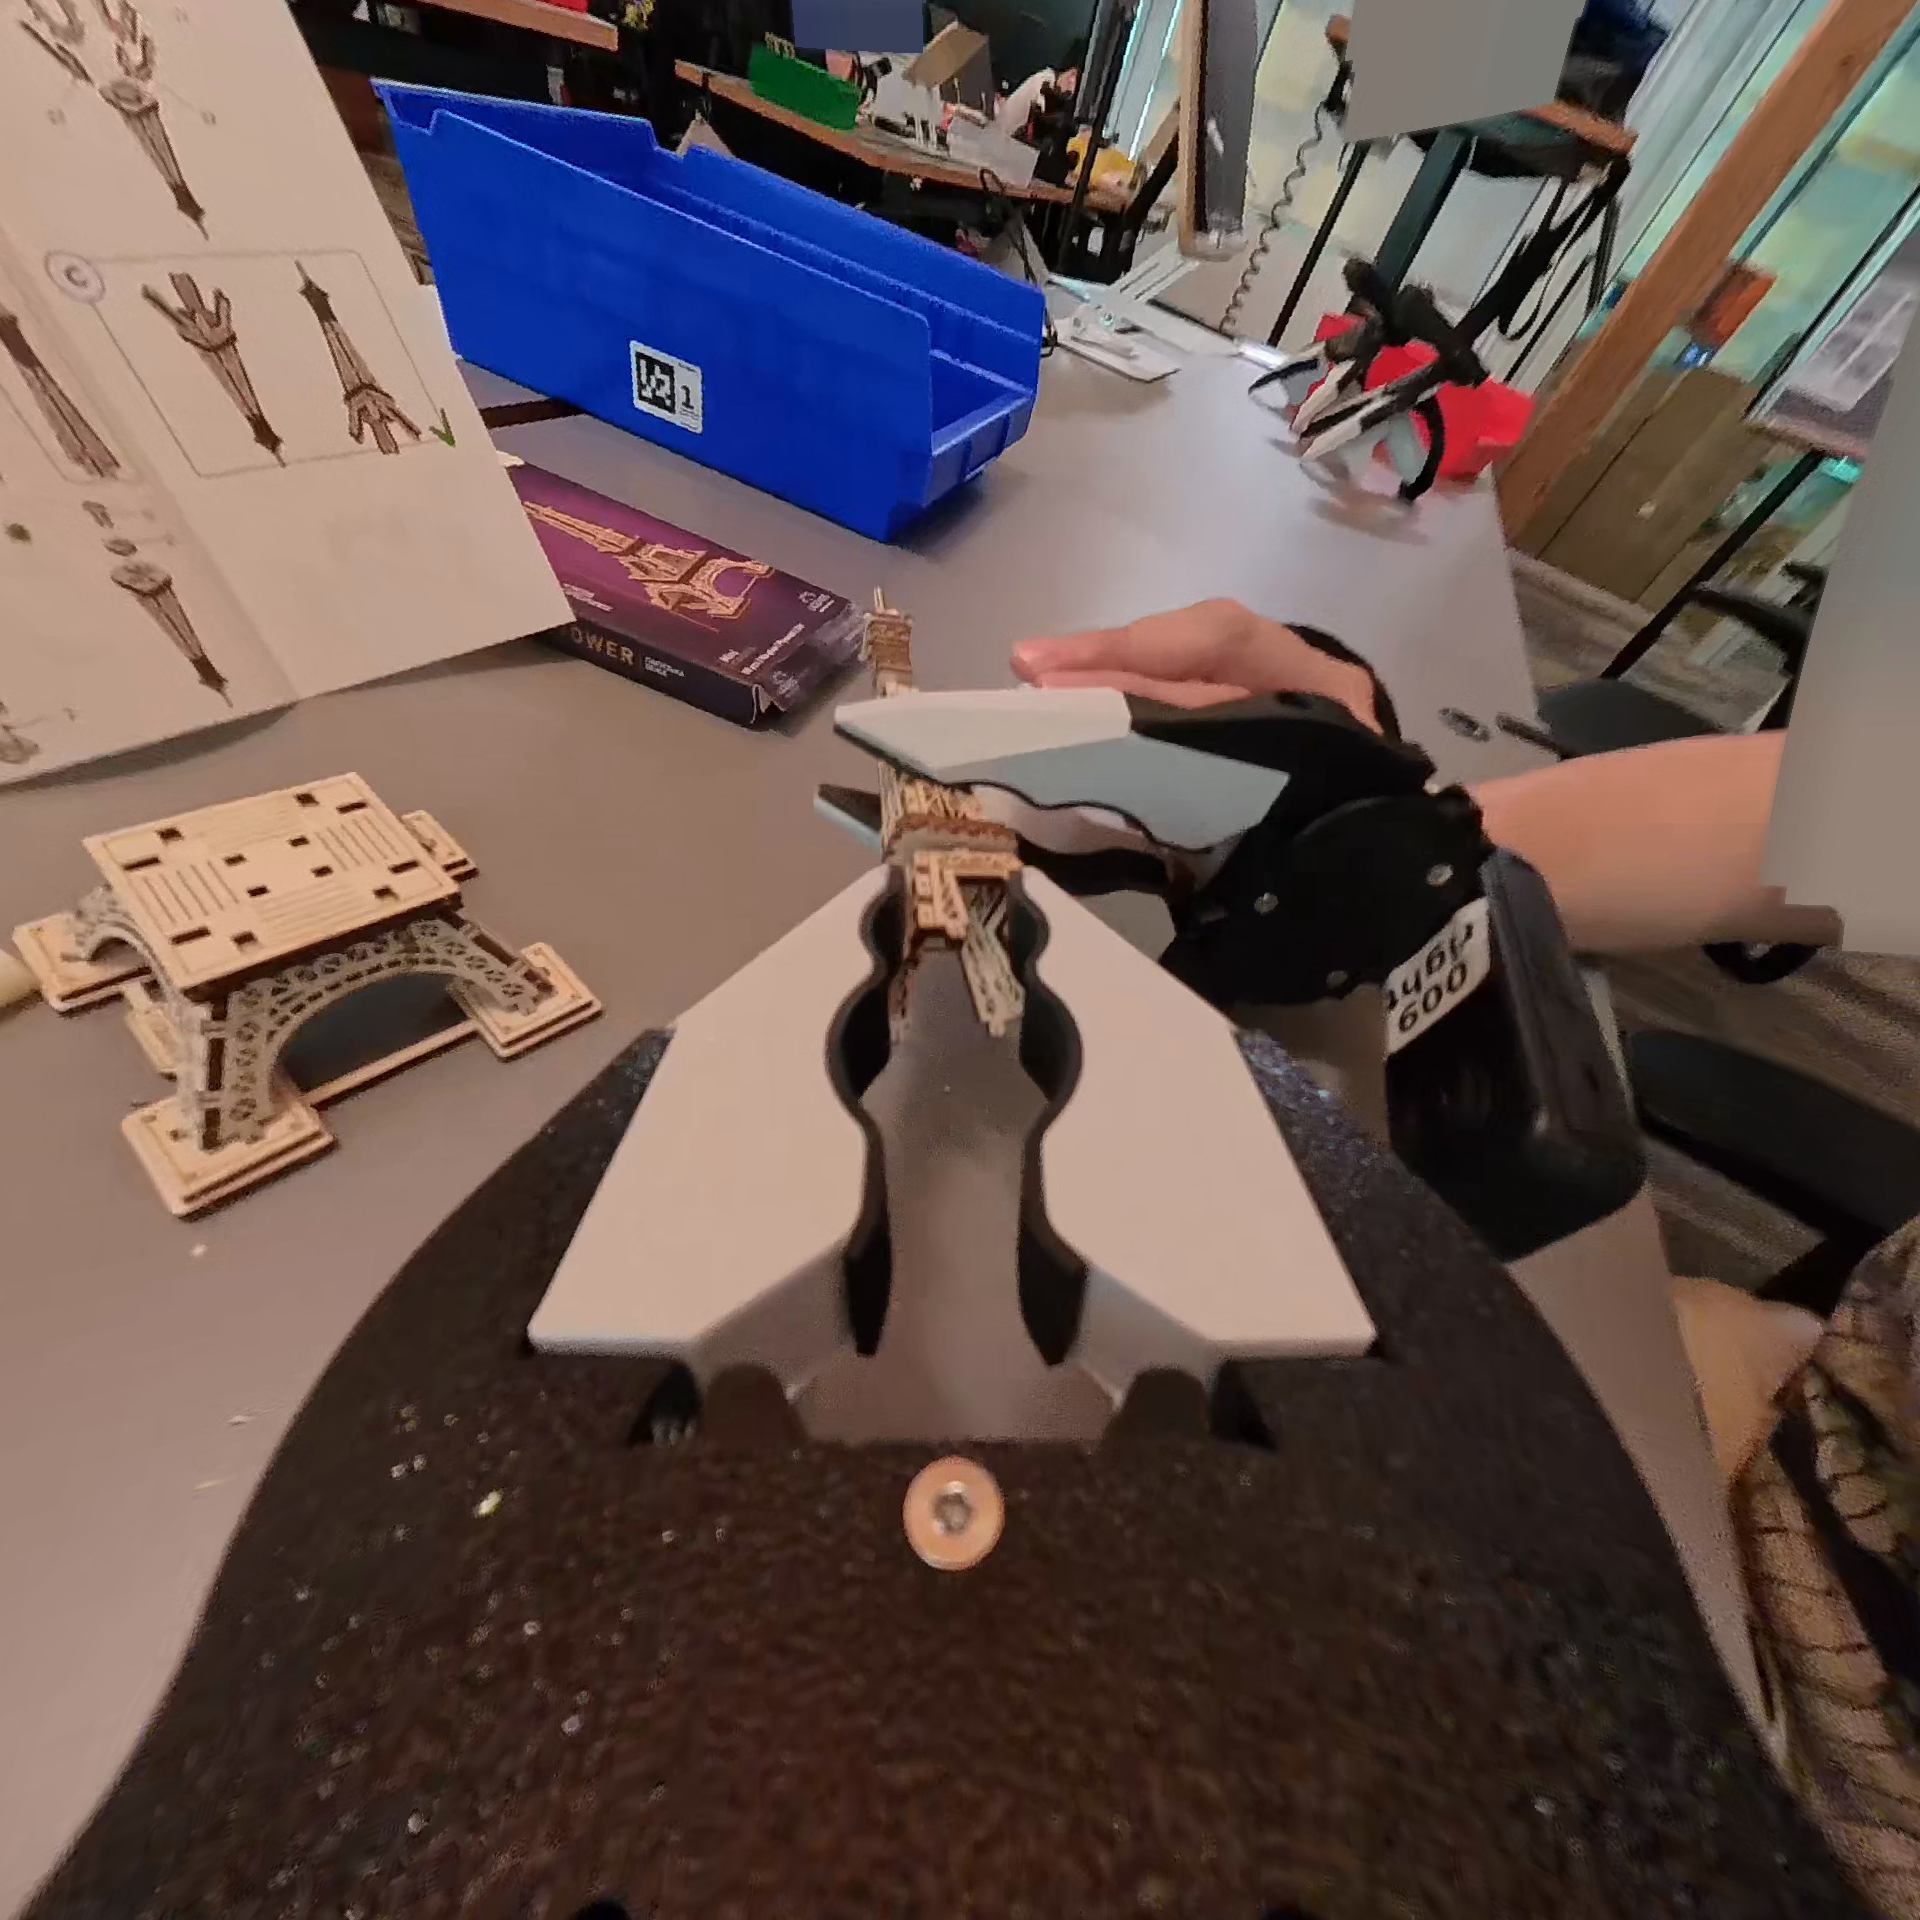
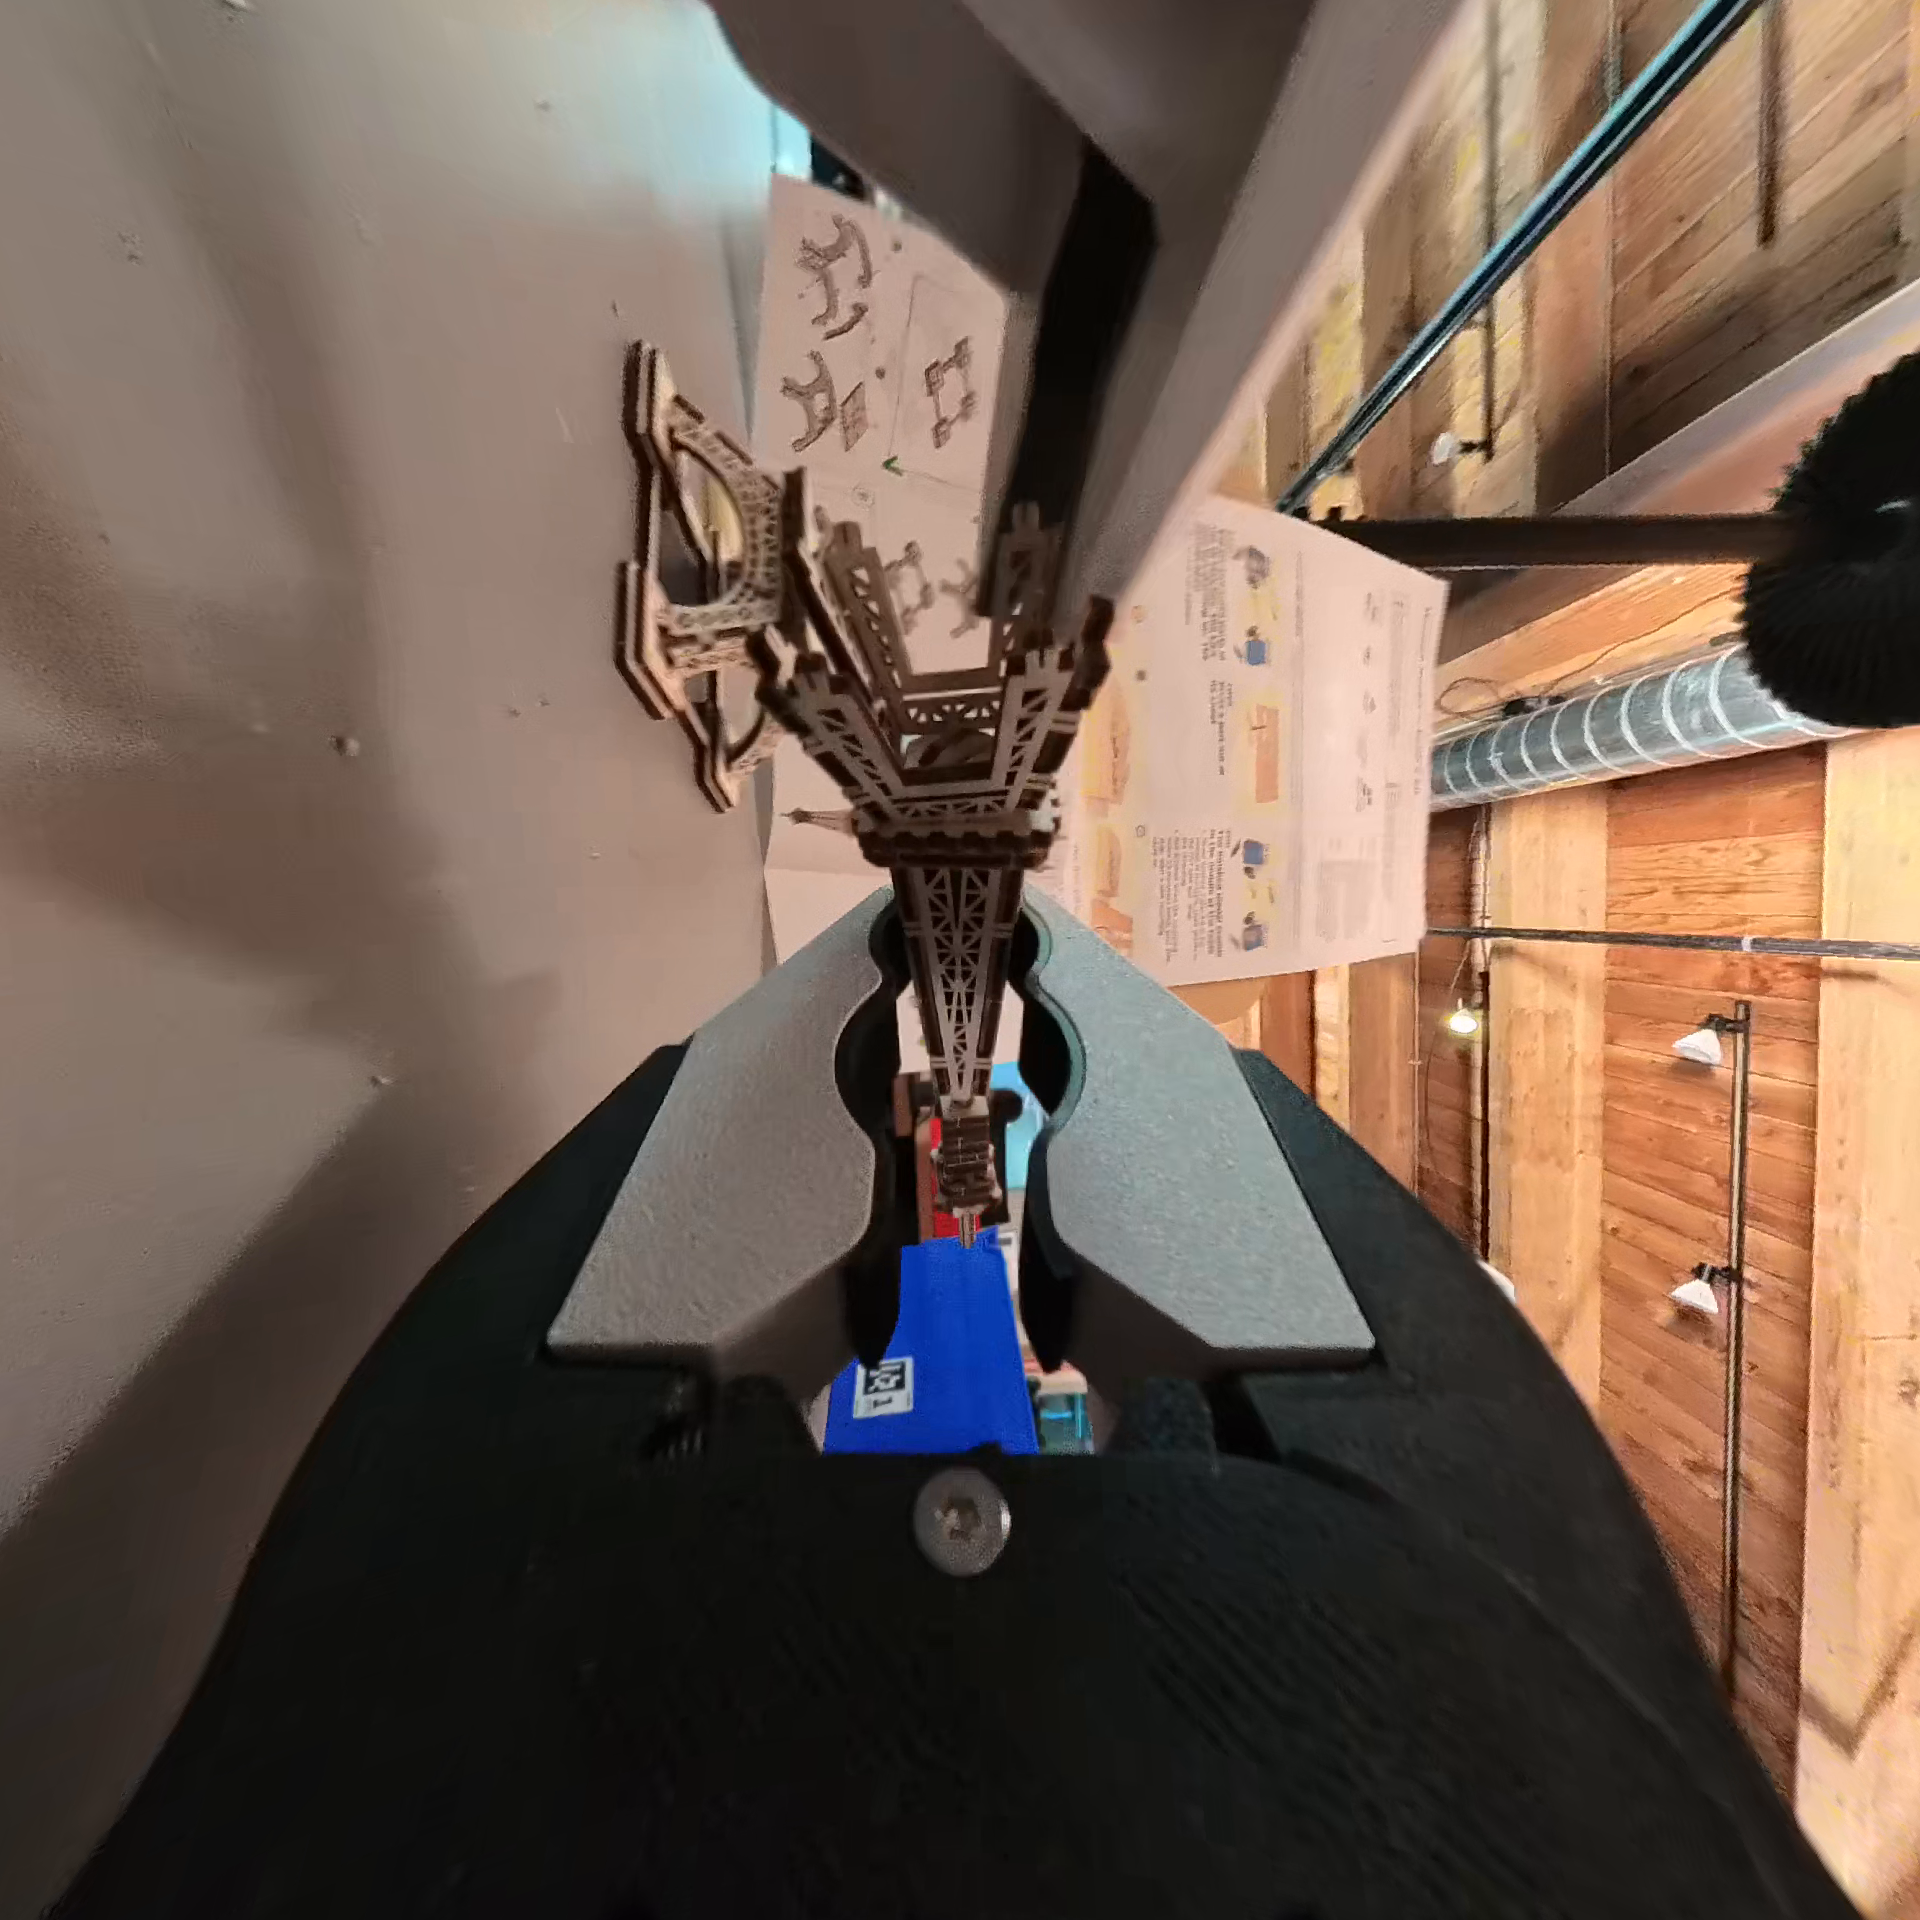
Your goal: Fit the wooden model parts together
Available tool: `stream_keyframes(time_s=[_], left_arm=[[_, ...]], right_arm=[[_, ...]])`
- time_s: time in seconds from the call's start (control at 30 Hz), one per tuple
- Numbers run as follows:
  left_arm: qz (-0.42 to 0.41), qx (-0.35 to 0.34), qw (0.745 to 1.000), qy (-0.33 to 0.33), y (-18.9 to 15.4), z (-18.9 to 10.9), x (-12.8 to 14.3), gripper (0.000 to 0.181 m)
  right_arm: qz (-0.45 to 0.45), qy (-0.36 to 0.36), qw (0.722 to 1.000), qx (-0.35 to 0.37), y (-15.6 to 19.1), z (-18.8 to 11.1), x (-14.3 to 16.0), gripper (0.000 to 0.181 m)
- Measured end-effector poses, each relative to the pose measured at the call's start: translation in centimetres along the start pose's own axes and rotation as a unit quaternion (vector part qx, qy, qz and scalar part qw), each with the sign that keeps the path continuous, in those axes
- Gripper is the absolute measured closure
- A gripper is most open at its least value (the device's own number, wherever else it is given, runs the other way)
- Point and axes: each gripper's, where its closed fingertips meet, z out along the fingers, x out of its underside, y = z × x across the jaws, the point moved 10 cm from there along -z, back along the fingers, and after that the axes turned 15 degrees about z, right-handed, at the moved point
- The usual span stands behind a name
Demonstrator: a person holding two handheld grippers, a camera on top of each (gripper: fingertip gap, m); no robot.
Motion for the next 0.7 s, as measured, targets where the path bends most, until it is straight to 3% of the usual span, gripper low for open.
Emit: stream_keyframes(time_s=[0.17, 0.3, 0.7], left_arm=[[-0.014, -0.013, 0.999, 0.032, 0.3, 0.2, 0.7, 0.173], [-0.013, -0.015, 0.998, 0.055, 0.6, 0.2, 0.9, 0.165], [-0.023, 0.052, 0.991, 0.118, 1.7, 0.4, 2.2, 0.173]], right_arm=[[-0.011, 0.008, 1.0, -0.024, 0.8, 0.0, -0.5, 0.166], [0.006, 0.043, 0.998, -0.046, 1.0, 0.3, -0.1, 0.166], [0.002, 0.032, 0.992, -0.12, 2.0, -0.9, -0.8, 0.165]])
